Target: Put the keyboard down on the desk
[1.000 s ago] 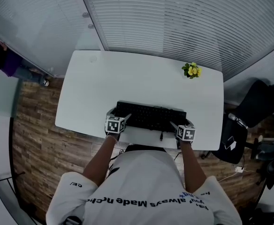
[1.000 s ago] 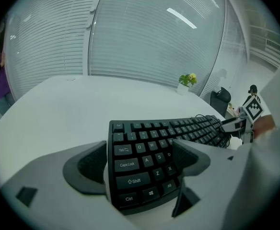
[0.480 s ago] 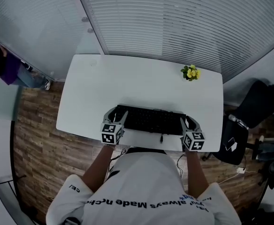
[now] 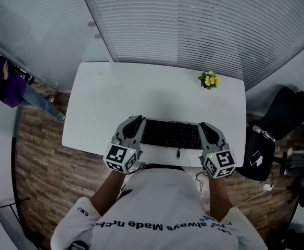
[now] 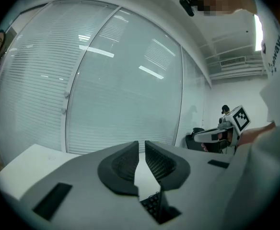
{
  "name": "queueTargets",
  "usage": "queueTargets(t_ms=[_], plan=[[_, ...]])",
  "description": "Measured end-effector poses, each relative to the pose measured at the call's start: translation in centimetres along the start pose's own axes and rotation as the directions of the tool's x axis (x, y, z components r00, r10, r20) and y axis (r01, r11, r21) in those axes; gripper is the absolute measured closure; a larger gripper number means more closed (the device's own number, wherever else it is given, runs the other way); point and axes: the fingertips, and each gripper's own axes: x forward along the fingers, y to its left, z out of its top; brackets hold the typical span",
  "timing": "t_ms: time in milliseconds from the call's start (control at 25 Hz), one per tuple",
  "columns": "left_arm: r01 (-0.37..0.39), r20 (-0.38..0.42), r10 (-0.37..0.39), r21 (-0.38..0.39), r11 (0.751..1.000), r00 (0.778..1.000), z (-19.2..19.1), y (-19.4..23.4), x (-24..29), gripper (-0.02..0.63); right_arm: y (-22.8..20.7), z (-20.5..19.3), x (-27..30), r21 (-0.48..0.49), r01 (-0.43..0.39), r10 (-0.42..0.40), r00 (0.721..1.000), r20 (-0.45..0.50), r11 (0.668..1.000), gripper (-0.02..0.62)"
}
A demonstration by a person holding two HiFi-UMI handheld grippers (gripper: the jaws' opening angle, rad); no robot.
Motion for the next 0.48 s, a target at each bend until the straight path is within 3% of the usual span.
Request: queueTargets(t_ms=[480], plan=[[0.124,0.121,-0.134,0.087,0.988,0.984,9.7,-6.7,-1.2,0.571,4.9,9.1,-3.2,-0.096,-0.091,0.102,0.988,0.118,0.991,0.580]])
